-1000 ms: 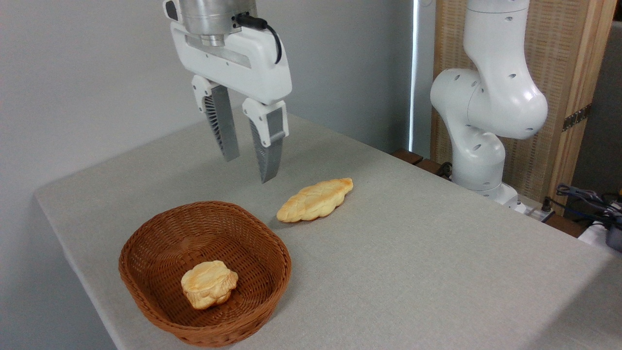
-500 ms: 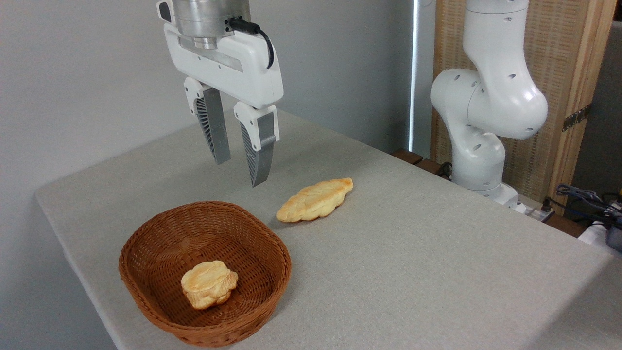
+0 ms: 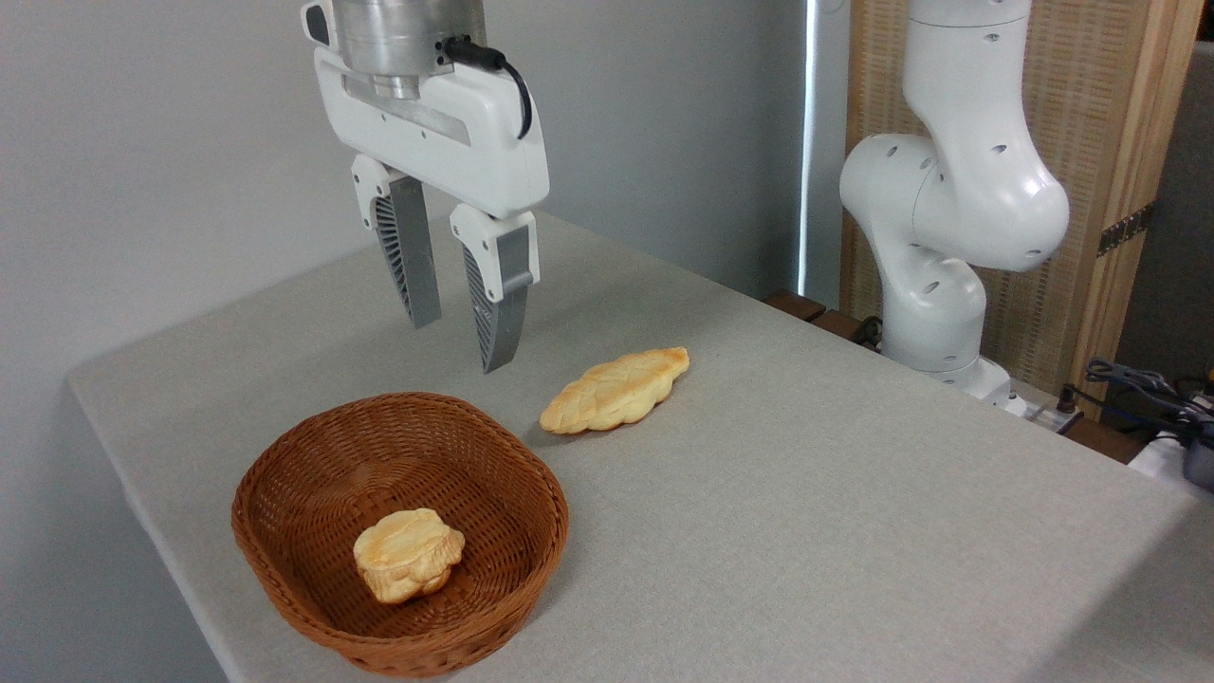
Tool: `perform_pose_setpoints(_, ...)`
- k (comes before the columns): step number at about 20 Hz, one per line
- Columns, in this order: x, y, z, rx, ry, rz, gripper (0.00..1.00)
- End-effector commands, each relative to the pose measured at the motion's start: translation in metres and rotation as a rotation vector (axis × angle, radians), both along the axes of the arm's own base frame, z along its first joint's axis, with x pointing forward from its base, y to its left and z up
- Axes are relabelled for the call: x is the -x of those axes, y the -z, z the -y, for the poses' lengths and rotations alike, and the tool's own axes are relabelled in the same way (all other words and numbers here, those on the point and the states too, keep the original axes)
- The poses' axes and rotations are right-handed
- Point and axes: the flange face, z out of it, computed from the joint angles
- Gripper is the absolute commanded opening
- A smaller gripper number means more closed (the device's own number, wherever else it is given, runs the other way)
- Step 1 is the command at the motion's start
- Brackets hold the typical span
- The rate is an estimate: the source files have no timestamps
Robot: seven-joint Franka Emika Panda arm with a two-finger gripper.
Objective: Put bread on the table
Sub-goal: 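Lower the open gripper into the wicker basket over the round bun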
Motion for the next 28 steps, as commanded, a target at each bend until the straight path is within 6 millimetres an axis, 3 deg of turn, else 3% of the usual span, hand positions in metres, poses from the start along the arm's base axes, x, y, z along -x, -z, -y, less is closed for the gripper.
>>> perform_pose_setpoints(1, -0.004, 0.012, -0.019, 0.001, 0.022, 0.003, 1.00)
perform_pose_setpoints(10, -0.009, 0.030, -0.030, 0.002, 0.005, -0.011, 1.00)
perform_pose_setpoints(16, -0.034, 0.061, -0.028, 0.007, -0.006, 0.012, 1.00)
perform_pose_setpoints(23, -0.050, 0.088, -0.016, 0.015, 0.004, 0.010, 1.00)
perform_pose_setpoints(28, -0.064, 0.122, 0.011, 0.025, 0.049, -0.017, 1.00)
